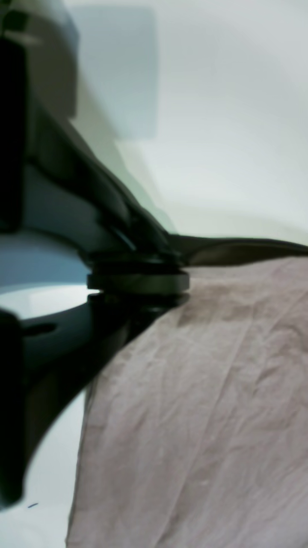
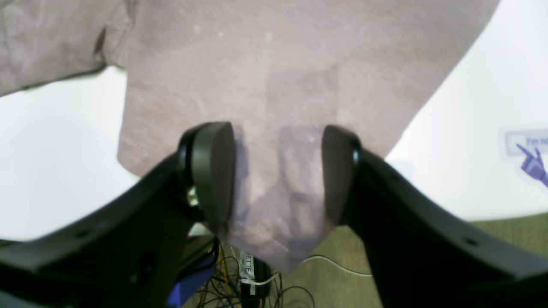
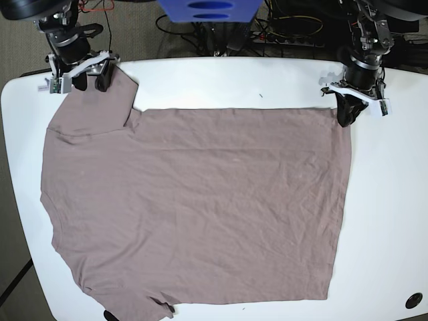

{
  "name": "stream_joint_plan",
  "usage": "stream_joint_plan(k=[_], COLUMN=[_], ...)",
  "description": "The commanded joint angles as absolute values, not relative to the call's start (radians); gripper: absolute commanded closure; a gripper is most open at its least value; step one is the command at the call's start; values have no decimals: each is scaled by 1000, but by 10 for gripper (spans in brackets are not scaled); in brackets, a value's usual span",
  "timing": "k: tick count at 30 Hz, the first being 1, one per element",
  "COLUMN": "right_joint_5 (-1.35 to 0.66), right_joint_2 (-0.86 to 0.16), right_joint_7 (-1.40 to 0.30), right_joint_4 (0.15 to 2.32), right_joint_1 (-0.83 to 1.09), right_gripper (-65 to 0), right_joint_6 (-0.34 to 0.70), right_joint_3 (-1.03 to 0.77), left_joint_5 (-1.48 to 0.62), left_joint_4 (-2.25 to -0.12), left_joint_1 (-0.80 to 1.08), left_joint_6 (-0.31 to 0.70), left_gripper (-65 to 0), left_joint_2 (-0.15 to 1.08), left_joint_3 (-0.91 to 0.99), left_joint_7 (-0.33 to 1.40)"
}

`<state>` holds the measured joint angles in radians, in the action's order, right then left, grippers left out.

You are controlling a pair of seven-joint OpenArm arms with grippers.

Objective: Fold the T-shirt properly

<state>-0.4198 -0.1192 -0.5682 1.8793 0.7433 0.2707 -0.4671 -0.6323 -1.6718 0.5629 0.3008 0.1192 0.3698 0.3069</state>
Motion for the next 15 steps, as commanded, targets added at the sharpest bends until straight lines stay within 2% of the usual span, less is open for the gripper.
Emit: stream_joint_plan(k=[1,9,15], right_joint_5=[-442,-497,-465], right_joint_2=[-126,-126,-127], right_joint_7=[-576,-572,-572], right_joint_4=[1889,1875,1829], right_joint_1=[759,766,745], right_gripper=[-324,-318,-321], right_joint_6=[274,276,277], right_joint_3=[-479,-497,-544], left_joint_5=[-618,-616,-613], left_joint_4=[-1677,-1671,-1668], left_joint_1=[579,578,582], left_joint_6=[298,301,299], left_gripper=[-13,-6,-3], left_joint_2=[123,123,123], left_joint_3=[372,370,374], left_joint_7=[360,364,395])
